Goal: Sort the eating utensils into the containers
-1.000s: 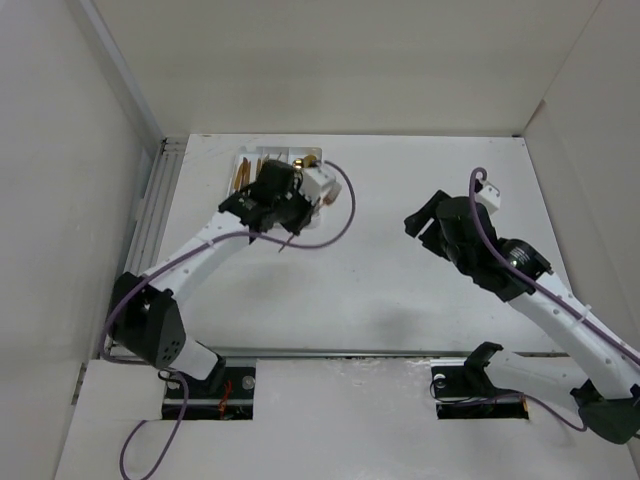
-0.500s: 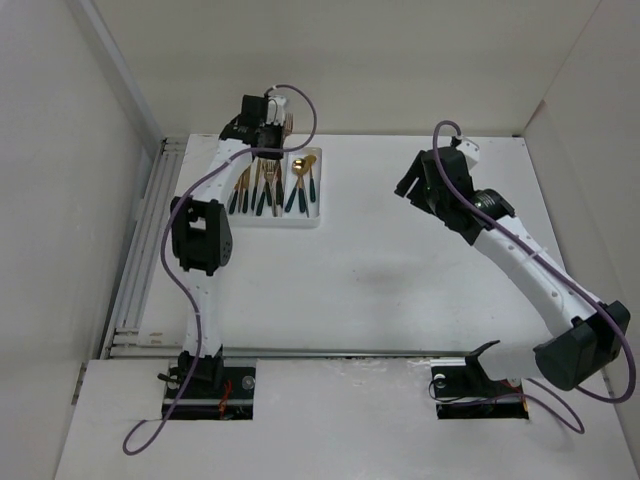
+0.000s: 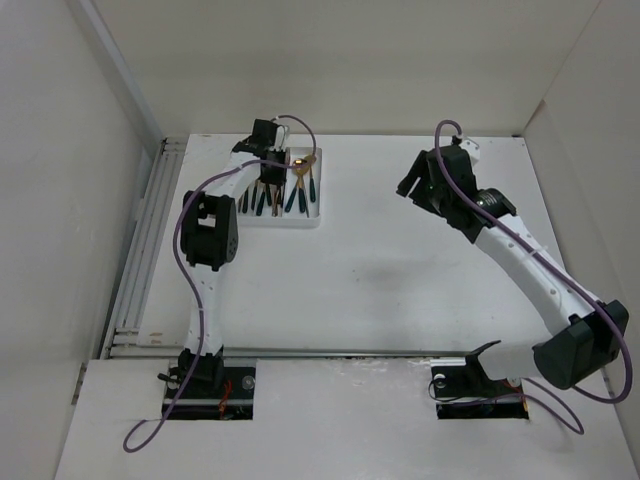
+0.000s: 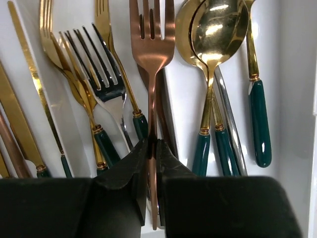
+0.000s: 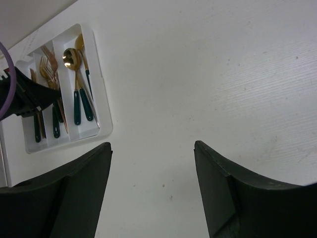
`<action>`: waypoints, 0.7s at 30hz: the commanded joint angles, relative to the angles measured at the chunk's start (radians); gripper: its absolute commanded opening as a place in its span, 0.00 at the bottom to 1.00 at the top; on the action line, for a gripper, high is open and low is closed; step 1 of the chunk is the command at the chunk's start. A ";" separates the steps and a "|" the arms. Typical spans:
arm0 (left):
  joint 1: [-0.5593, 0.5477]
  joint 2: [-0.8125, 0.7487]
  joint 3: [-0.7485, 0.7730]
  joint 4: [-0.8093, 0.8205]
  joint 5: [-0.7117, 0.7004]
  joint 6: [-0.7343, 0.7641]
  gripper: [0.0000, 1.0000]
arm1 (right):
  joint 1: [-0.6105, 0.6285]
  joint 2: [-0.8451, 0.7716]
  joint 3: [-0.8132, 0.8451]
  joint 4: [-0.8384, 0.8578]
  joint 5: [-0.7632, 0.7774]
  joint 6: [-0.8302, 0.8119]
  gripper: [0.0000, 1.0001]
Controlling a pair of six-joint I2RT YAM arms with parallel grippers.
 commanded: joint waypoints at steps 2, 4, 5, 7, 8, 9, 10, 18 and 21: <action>0.014 -0.084 -0.039 0.036 -0.037 -0.056 0.00 | -0.007 -0.057 -0.031 0.047 -0.008 0.009 0.73; 0.023 -0.084 -0.050 0.048 -0.037 -0.075 0.00 | -0.007 -0.084 -0.041 0.038 -0.008 0.019 0.73; 0.023 -0.094 -0.062 0.048 -0.037 -0.089 0.00 | -0.007 -0.084 -0.041 0.038 -0.008 0.019 0.73; 0.034 -0.110 -0.100 0.081 -0.037 -0.115 0.00 | -0.007 -0.109 -0.059 0.038 -0.008 0.019 0.73; 0.034 -0.120 -0.114 0.094 -0.027 -0.115 0.00 | -0.007 -0.126 -0.059 0.029 -0.008 0.028 0.73; 0.034 -0.130 -0.123 0.094 -0.026 -0.115 0.00 | -0.007 -0.135 -0.070 0.029 0.002 0.028 0.73; 0.034 -0.130 -0.123 0.105 -0.026 -0.115 0.00 | -0.007 -0.135 -0.081 0.029 0.002 0.028 0.73; 0.034 -0.117 -0.054 0.023 -0.008 -0.090 0.38 | -0.007 -0.186 -0.090 0.010 0.012 0.037 0.73; 0.034 -0.149 -0.027 0.027 -0.019 -0.080 0.40 | -0.007 -0.195 -0.076 0.001 0.022 0.037 0.73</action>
